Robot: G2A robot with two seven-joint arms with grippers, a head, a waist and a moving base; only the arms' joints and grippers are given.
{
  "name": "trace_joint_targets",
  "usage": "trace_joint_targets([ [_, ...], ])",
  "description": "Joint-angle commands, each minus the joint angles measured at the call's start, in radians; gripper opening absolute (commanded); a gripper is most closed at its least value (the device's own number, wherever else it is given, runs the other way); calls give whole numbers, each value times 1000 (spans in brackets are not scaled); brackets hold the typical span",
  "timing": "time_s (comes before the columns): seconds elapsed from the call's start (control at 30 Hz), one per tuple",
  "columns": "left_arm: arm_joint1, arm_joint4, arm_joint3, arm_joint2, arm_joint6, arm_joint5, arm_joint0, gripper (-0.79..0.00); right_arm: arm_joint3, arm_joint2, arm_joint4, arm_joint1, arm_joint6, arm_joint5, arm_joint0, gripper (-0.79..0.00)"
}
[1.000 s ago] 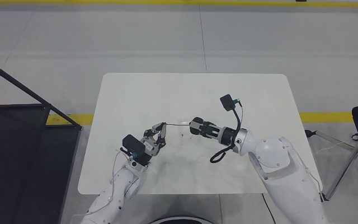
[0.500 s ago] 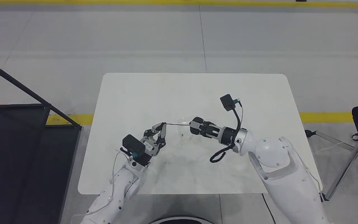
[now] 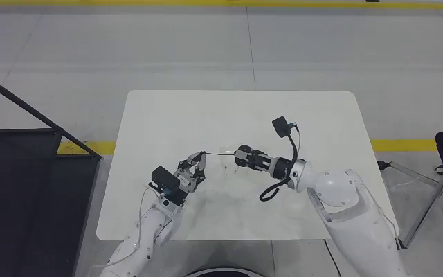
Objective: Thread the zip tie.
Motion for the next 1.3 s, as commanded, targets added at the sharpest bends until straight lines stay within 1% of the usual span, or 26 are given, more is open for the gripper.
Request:
trace_joint_targets([
  [0.0, 0, 0, 0, 0, 0, 0, 0, -785, 0, 0, 1, 0, -2, -2, 0, -785],
  [0.5, 0, 0, 0, 0, 0, 0, 0, -785, 5, -2, 8, -1, -1, -11, 3, -785],
  [0.8, 0, 0, 0, 0, 0, 0, 0, -785, 11, -4, 36, -4, -22, -63, -2, -785],
  [1.0, 0, 0, 0, 0, 0, 0, 0, -785, 9, -3, 50, -5, -42, -120, -16, -785],
  [1.27, 0, 0, 0, 0, 0, 0, 0, -785, 13, -6, 70, -9, -74, -172, -27, -785],
])
